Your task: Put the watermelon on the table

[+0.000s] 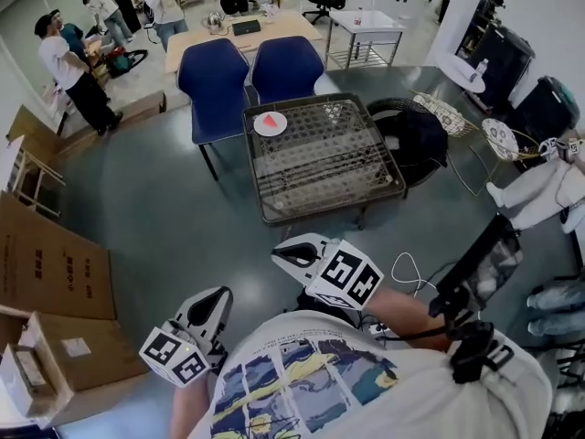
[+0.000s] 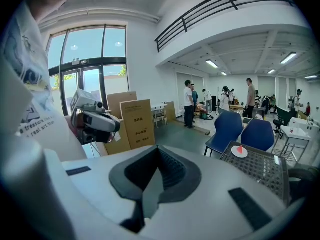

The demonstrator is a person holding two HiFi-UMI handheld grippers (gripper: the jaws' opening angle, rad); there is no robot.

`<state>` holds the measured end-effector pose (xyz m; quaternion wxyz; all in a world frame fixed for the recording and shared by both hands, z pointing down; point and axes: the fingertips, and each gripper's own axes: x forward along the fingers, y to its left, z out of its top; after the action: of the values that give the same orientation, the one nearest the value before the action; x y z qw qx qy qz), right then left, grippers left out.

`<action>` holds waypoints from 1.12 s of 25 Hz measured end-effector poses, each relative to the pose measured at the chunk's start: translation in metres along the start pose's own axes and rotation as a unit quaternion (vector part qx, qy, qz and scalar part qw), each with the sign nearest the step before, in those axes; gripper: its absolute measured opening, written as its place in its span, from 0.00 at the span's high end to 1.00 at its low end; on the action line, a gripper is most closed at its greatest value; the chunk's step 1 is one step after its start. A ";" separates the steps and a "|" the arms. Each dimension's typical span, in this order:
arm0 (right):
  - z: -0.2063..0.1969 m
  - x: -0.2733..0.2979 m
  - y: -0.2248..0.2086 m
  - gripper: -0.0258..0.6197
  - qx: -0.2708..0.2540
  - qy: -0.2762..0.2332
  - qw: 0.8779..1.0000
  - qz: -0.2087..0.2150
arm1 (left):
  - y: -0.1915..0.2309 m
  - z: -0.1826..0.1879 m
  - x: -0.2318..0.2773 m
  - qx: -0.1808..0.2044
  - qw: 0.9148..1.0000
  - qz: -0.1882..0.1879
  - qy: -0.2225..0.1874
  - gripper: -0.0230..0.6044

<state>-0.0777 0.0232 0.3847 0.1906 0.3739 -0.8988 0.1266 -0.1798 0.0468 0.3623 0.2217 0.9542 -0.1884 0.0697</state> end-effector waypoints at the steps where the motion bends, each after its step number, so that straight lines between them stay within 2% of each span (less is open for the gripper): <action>1: 0.000 0.001 0.001 0.95 0.000 0.001 1.000 0.002 | 0.000 0.000 0.000 -0.001 1.000 0.000 0.000 0.94; 19: -0.012 0.006 -0.002 0.95 -0.009 0.014 1.000 0.012 | 0.007 -0.009 0.010 -0.012 1.000 0.008 0.004 0.94; 28: -0.012 0.006 -0.011 0.95 -0.004 0.015 1.000 0.011 | 0.005 -0.007 0.023 -0.016 1.000 -0.001 0.012 0.94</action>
<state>-0.0712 0.0163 0.3994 0.2039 0.3612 -0.9006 0.1304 -0.1614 0.0381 0.3758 0.2390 0.9500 -0.1854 0.0778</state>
